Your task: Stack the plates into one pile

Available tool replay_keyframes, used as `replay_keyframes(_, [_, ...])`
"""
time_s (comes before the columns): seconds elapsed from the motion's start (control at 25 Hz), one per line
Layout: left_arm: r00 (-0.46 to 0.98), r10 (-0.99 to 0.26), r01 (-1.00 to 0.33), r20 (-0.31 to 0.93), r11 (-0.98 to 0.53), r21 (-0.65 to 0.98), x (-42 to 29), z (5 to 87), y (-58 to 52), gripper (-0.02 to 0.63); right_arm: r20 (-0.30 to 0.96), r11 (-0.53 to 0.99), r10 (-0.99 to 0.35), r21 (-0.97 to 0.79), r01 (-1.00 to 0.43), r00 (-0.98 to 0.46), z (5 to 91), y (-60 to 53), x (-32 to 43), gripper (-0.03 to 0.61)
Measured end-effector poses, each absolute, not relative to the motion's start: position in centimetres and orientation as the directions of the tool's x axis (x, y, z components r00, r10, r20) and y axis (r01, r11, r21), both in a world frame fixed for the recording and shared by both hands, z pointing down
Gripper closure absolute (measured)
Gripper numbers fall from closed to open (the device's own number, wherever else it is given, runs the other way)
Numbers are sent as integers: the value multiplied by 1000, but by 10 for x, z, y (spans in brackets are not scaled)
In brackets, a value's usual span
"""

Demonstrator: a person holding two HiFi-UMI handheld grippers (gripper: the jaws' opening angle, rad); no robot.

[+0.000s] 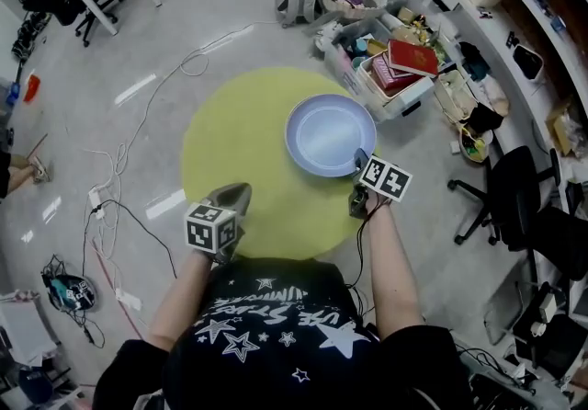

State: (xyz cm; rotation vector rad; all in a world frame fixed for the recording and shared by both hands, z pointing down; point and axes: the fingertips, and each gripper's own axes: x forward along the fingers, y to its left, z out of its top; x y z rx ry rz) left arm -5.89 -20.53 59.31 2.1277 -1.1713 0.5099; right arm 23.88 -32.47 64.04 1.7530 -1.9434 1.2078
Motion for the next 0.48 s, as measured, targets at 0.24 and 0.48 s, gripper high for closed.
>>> replay_keyframes(0.24, [512, -614, -859, 601, -383, 340, -52, 588, -194, 591, 680, -26, -680, -394, -919, -273, 639, -311, 237, 414])
replay_keyframes(0.48, [486, -639, -874, 596, -373, 312, -44, 580, -178, 591, 658, 3, -698, -392, -920, -282, 629, -290, 245, 413])
